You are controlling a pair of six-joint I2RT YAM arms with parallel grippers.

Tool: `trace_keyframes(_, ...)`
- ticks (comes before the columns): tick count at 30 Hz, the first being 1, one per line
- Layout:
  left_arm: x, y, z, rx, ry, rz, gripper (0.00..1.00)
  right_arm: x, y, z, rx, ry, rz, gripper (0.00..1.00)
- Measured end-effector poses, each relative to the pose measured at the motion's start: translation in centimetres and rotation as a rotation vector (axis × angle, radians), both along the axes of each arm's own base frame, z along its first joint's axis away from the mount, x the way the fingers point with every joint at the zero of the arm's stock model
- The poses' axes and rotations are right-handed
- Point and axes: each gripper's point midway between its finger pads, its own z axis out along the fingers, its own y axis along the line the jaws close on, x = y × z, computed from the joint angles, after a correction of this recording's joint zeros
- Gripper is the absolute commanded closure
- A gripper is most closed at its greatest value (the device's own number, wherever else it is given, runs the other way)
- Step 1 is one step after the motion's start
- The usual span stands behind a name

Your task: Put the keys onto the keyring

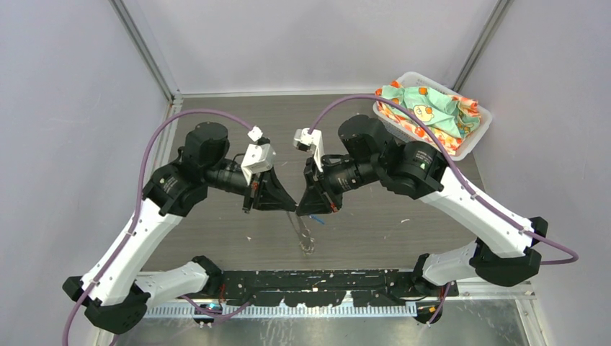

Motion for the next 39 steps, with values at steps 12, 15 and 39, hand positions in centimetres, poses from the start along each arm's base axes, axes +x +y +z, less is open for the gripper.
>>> trace_keyframes(12,0.3,0.1,1.6,-0.084,-0.039,0.08,1.0,-0.4,-3.1,2.3,0.202,-0.072,-0.104,0.6)
trace_keyframes(15,0.4,-0.1,2.2,-0.108,-0.017,0.088,1.0,-0.9,-4.1,2.7,0.283,-0.078,-0.134,0.6)
trace_keyframes(39,-0.6,0.3,3.7,-0.174,0.0,0.093,1.0,0.9,-2.5,4.2,0.532,-0.022,-0.254,0.59)
